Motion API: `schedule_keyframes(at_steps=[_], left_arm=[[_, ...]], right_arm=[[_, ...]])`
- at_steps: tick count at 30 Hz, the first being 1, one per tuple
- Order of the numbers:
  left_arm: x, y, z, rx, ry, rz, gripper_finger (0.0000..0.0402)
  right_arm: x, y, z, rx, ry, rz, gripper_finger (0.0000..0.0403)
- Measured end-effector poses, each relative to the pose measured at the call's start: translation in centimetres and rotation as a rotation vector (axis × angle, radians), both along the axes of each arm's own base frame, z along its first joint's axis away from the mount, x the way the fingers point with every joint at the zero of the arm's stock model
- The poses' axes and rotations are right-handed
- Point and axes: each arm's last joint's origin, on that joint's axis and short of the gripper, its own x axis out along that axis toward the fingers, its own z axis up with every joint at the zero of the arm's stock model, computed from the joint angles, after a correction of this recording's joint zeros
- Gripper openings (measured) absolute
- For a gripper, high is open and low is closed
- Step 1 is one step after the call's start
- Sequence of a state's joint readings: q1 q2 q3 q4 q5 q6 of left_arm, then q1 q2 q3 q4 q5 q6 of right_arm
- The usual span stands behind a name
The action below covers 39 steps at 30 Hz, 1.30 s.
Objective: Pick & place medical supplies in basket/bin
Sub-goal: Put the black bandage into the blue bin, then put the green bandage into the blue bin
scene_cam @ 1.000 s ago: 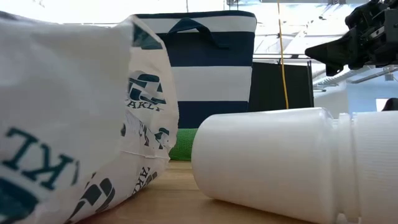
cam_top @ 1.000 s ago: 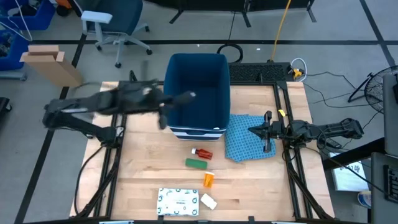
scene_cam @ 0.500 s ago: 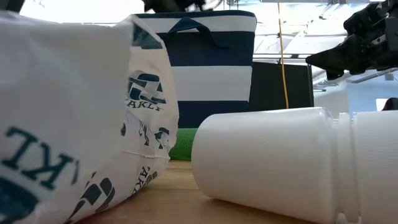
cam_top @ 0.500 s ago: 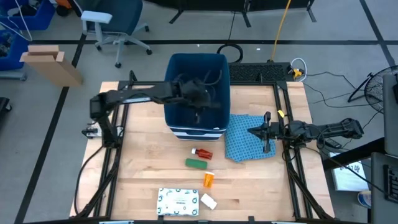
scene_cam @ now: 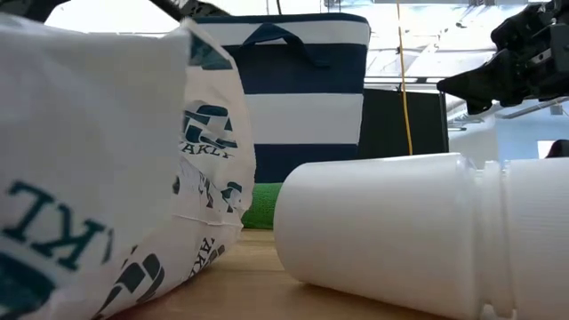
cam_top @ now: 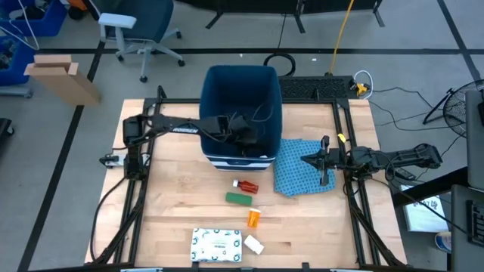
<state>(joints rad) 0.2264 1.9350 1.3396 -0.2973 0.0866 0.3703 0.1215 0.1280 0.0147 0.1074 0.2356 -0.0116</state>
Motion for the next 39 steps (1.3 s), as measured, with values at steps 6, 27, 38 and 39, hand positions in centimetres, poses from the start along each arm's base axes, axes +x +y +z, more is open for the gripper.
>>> schedule_keyframes(at_steps=[6,27,38,39], left_arm=[[-1.4,-0.3,-3.4,-0.002,-0.024,-0.005,0.0081],[1.2,-0.6,0.8,0.127,-0.107,0.007,0.0217],[1.9,-4.0,16.4,0.392,-0.072,0.07,0.031],[1.2,-4.4,17.7,0.419,-0.052,0.075,0.0307]], right_arm=[[0.0,0.0,0.0,0.0,0.0,0.0,0.0],[0.0,0.0,0.0,-0.028,0.003,-0.003,0.0],[0.0,0.0,0.0,-0.038,0.005,0.0,0.0],[0.0,0.0,0.0,-0.038,0.005,0.0,0.0]])
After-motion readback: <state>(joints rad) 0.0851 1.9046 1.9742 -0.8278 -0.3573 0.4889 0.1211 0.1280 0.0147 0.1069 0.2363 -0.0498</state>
